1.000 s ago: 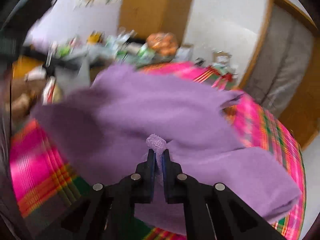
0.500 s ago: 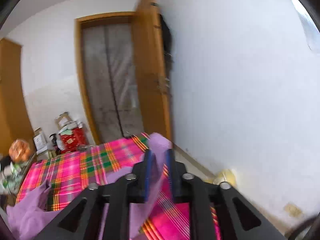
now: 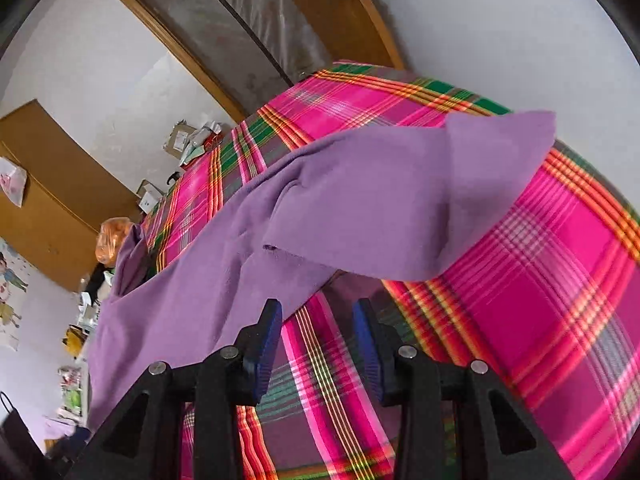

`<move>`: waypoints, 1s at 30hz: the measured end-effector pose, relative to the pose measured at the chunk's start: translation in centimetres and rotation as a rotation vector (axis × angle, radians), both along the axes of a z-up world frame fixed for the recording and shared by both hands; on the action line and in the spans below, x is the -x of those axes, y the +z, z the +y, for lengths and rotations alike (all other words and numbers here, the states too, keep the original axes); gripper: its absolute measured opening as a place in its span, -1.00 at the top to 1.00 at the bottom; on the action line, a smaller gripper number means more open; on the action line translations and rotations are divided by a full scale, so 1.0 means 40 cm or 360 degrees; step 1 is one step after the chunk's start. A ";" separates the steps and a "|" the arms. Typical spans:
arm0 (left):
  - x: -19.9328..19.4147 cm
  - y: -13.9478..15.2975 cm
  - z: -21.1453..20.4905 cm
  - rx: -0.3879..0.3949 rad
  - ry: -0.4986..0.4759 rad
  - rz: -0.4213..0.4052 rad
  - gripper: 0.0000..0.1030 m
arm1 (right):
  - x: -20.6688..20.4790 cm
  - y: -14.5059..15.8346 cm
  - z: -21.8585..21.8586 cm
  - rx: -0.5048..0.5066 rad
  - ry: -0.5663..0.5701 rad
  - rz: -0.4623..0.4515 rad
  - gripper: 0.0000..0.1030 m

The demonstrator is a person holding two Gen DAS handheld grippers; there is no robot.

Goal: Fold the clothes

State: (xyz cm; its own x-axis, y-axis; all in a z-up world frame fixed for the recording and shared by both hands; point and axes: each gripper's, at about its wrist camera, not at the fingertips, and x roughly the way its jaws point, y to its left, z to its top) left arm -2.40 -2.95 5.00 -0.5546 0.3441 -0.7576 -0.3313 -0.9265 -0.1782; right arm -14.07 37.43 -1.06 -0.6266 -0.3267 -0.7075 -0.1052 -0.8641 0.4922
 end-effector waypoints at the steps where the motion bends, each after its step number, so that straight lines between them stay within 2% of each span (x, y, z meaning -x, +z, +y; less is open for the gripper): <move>1: -0.003 -0.009 0.015 0.0023 -0.0019 -0.0005 0.14 | 0.009 0.000 -0.001 -0.0003 -0.0001 0.0007 0.24; 7: -0.015 -0.045 0.060 0.0042 -0.0066 -0.0056 0.14 | 0.025 -0.011 -0.018 -0.0055 0.0044 0.0060 0.12; 12: -0.014 -0.063 0.070 0.0101 -0.0044 -0.0059 0.13 | 0.013 -0.009 -0.097 -0.0151 0.0223 0.0118 0.12; 17: 0.005 -0.098 0.107 0.0276 -0.0123 -0.0093 0.13 | 0.045 0.006 -0.084 -0.0232 0.0145 0.0170 0.12; 20: 0.014 -0.117 0.145 0.0417 -0.0233 -0.0075 0.13 | 0.069 0.019 -0.069 -0.0244 0.0117 0.0195 0.12; 25: 0.017 -0.131 0.203 0.0626 -0.0381 0.0036 0.13 | 0.097 0.025 -0.026 -0.0169 0.0040 0.0219 0.12; 30: 0.034 -0.128 0.201 0.0610 -0.0353 0.0015 0.10 | 0.092 0.030 -0.001 -0.0032 -0.0001 0.0233 0.12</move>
State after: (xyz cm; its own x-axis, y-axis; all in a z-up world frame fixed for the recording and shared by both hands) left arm -3.76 5.10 -0.14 -0.5064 0.1508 -0.8490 -0.5297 -0.8314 0.1682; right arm -17.76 37.40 0.16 -0.7237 -0.3131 -0.6150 -0.0342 -0.8738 0.4850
